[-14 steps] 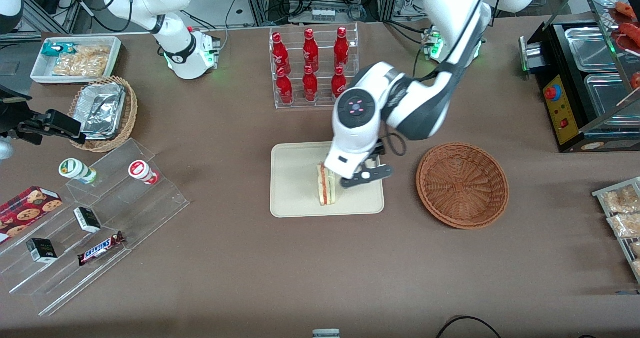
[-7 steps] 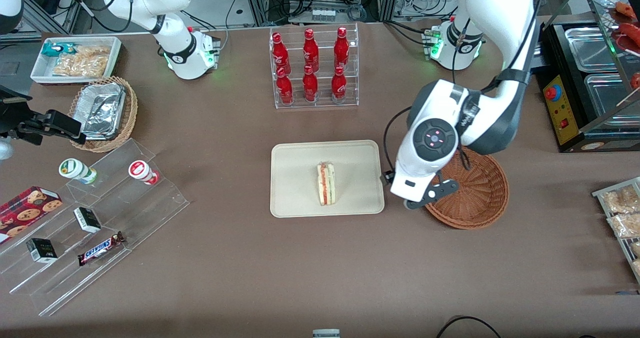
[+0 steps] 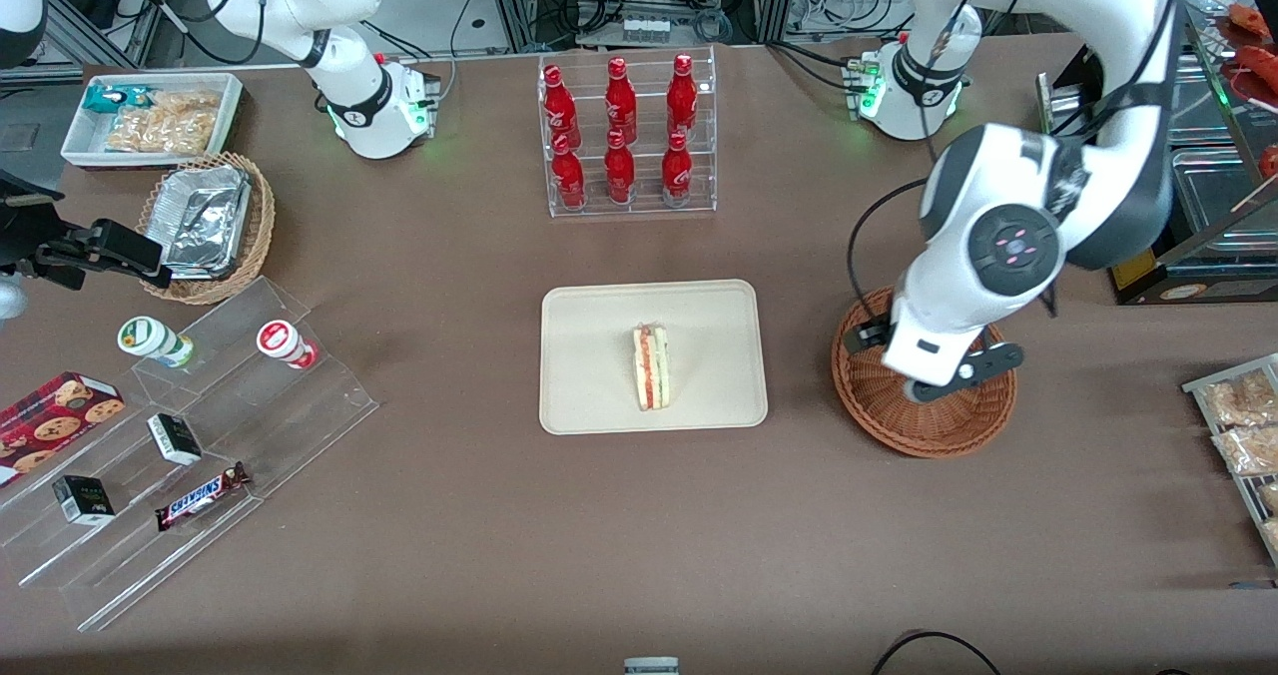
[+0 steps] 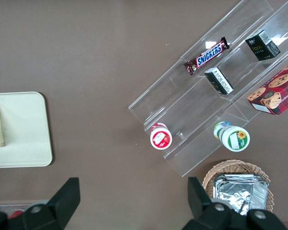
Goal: Place sandwich from basket to tray
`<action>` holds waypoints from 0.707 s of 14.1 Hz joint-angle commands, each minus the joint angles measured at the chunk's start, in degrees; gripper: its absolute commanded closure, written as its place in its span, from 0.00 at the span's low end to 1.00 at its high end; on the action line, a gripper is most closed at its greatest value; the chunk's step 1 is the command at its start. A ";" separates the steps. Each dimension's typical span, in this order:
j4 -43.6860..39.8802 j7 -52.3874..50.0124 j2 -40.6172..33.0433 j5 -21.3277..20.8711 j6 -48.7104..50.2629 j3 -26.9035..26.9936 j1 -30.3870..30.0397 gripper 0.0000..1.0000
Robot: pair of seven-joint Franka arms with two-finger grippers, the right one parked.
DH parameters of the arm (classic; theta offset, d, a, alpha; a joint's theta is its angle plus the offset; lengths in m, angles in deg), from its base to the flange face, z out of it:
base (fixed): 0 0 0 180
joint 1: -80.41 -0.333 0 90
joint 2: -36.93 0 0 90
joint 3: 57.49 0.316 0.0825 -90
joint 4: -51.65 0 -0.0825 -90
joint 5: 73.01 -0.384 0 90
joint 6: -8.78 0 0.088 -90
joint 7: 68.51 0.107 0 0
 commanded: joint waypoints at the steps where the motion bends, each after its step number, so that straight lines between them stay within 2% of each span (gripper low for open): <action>1: 4.04 9.68 -6.99 -0.06 4.52 -3.32 -5.98 0.00; 3: 4.04 16.81 -9.80 -0.06 7.17 -7.80 -12.39 0.00; 7: 3.42 29.03 -15.17 -0.24 10.26 -8.18 -16.98 0.00; 10: 2.81 33.71 -16.84 -0.41 10.26 -7.39 -17.52 0.00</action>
